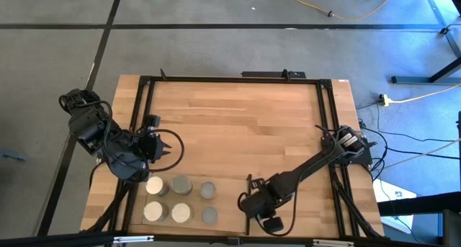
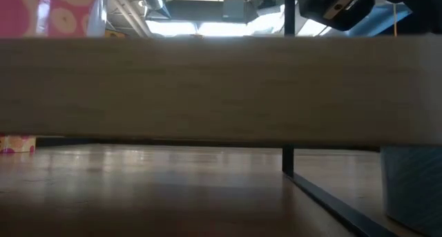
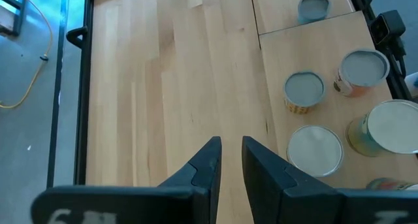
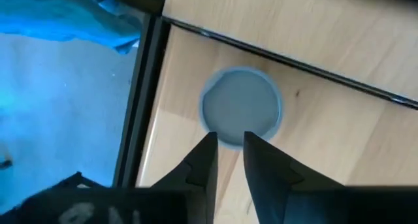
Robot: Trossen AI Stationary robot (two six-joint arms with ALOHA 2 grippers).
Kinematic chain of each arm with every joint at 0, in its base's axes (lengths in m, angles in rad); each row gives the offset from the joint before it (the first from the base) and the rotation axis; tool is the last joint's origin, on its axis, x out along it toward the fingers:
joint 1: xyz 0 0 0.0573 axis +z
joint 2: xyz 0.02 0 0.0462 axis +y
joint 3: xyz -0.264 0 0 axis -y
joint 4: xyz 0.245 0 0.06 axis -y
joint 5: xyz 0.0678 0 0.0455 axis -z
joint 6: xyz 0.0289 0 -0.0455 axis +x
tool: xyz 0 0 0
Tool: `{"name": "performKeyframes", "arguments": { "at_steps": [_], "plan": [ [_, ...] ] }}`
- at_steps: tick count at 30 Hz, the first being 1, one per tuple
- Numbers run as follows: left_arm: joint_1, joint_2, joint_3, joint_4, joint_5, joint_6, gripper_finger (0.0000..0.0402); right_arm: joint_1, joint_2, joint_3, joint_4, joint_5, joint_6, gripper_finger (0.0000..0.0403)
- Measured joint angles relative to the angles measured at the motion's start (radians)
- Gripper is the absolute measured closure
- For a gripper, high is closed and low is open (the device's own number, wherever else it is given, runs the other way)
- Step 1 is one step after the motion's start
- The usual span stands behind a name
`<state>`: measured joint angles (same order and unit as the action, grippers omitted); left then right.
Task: Pick and place cans onto a shelf
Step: Put the canned tuna on the shelf
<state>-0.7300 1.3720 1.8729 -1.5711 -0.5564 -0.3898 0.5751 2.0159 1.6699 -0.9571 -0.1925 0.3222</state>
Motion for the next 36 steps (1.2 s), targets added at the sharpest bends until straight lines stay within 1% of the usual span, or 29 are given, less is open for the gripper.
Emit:
{"name": "performKeyframes", "arguments": {
  "at_steps": [2,6,10,17,22,32,36],
  "plan": [
    [0.000,0.000,0.000,0.000,0.000,0.005,0.0347,0.000,0.000,-0.001,0.018,0.001,0.004,0.0327],
    [0.000,0.000,0.000,0.000,0.000,0.007,0.0347,0.000,0.000,-0.010,0.098,0.035,-0.047,0.0327],
    [0.000,0.000,0.000,0.000,0.000,0.007,0.0347,-0.001,0.000,-0.011,0.142,0.039,-0.077,0.0327],
    [0.000,0.000,0.000,0.000,0.000,0.008,0.0347,-0.003,0.000,0.026,0.124,0.037,-0.090,0.0327],
    [0.000,0.000,0.000,0.000,0.000,0.008,0.0347,-0.011,-0.001,0.078,0.043,0.041,-0.098,0.0327],
    [0.000,0.000,0.000,0.000,0.000,0.007,0.0347,-0.014,-0.007,0.056,0.034,0.049,-0.128,0.0327],
    [0.000,0.000,0.000,0.000,0.000,0.007,0.0347,-0.014,-0.006,0.056,0.001,0.049,-0.126,0.0327]
  ]
}}
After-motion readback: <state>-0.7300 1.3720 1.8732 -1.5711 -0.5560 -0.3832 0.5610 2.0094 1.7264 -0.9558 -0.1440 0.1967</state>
